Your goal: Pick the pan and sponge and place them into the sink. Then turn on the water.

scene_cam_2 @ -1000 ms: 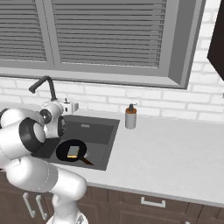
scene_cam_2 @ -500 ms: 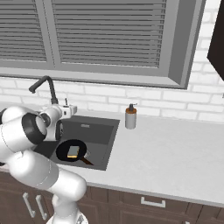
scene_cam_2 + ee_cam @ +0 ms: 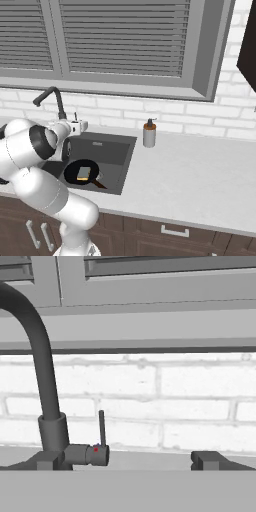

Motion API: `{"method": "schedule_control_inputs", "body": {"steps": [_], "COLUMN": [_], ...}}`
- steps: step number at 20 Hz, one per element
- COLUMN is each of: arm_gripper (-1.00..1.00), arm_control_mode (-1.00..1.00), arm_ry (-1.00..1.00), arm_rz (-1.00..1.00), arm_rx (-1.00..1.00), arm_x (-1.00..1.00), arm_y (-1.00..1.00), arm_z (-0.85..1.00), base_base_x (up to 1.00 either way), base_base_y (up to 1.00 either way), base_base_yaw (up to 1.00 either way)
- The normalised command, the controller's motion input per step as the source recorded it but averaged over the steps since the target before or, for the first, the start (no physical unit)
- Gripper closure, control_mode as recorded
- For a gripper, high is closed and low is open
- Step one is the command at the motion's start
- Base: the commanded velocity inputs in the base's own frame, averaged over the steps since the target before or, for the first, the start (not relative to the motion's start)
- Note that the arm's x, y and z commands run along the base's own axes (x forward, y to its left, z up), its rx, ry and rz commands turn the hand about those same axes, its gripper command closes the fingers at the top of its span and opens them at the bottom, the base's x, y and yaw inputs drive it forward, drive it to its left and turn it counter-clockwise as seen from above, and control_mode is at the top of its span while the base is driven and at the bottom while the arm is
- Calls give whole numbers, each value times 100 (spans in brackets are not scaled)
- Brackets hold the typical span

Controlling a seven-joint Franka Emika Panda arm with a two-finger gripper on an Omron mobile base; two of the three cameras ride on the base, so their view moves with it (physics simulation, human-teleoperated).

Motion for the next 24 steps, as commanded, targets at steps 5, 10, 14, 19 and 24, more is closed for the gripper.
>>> {"method": "schedule_control_inputs", "body": {"steps": [5, 10, 14, 19, 24], "arm_gripper": [-100, -100, -100, -100, -100], "arm_control_mode": [-100, -100, -100, -100, -100], "arm_ry": [0, 0, -2, -1, 0], "arm_rz": [0, 0, 0, 0, 0], "arm_rx": [0, 0, 0, 0, 0], "arm_x": [0, 0, 1, 5, 11], "arm_y": [3, 0, 3, 1, 2], "arm_z": [0, 0, -4, -2, 0], "base_base_x": [0, 0, 0, 0, 0], "base_base_y": [0, 0, 0, 0, 0], "base_base_yaw": [0, 0, 0, 0, 0]}}
